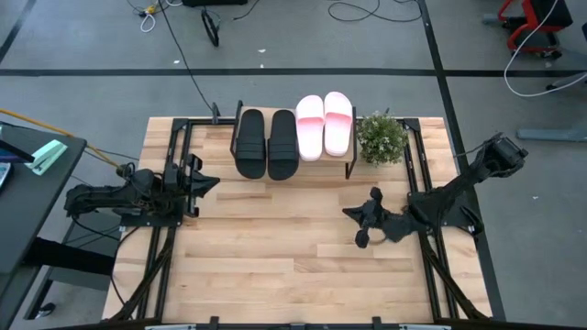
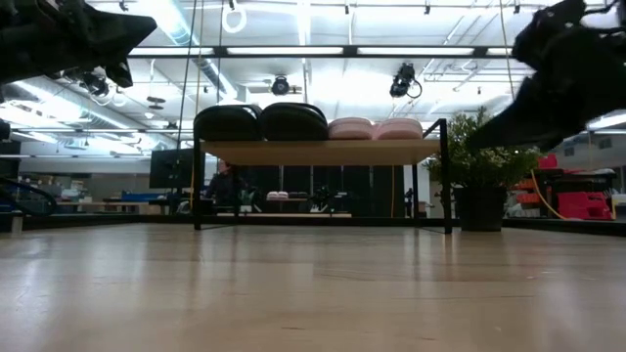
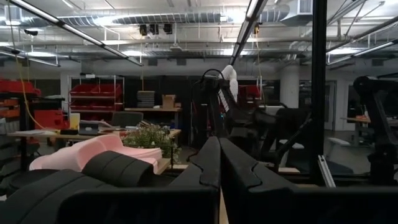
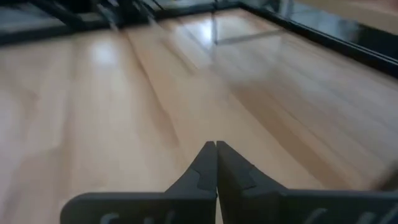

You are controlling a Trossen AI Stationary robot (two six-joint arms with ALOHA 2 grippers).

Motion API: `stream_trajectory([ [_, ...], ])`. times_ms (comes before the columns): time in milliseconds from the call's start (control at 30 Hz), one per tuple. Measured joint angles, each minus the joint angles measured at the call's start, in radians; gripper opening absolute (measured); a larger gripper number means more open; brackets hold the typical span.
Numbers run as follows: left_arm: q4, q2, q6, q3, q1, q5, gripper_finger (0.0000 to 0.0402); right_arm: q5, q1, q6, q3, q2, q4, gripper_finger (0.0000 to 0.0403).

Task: Pick and place slides into the shelf
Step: Return to Home Position

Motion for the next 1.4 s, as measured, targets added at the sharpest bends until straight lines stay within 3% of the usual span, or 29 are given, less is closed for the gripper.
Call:
stream_trajectory([
  [133, 0.0, 0.0, 0.001, 0.0, 0.0, 0.0, 0.0008, -0.178, -0.132, -0.208, -0.09, 0.0, 0.351, 0.0],
  [300, -0.002, 0.0, 0.002, 0.0, 0.0, 0.0, 0.0006, -0.392, -0.328, -0.347, -0.186, -0.013, 0.638, 0.0],
  [500, -0.06, 0.0, 0.008, 0.0, 0.0, 0.0, 0.0008, -0.489, -0.45, -0.37, -0.292, -0.144, 0.773, 0.0],
  [1033, -0.093, 0.0, -0.028, -0.001, 0.0, -0.001, 0.0011, -0.488, -0.45, -0.427, -0.289, -0.722, 0.208, 0.0],
  [1400, -0.1, 0.0, -0.028, -0.001, 0.0, -0.001, 0.0009, -0.477, -0.45, -0.448, -0.289, -0.99, -0.071, 0.0],
])
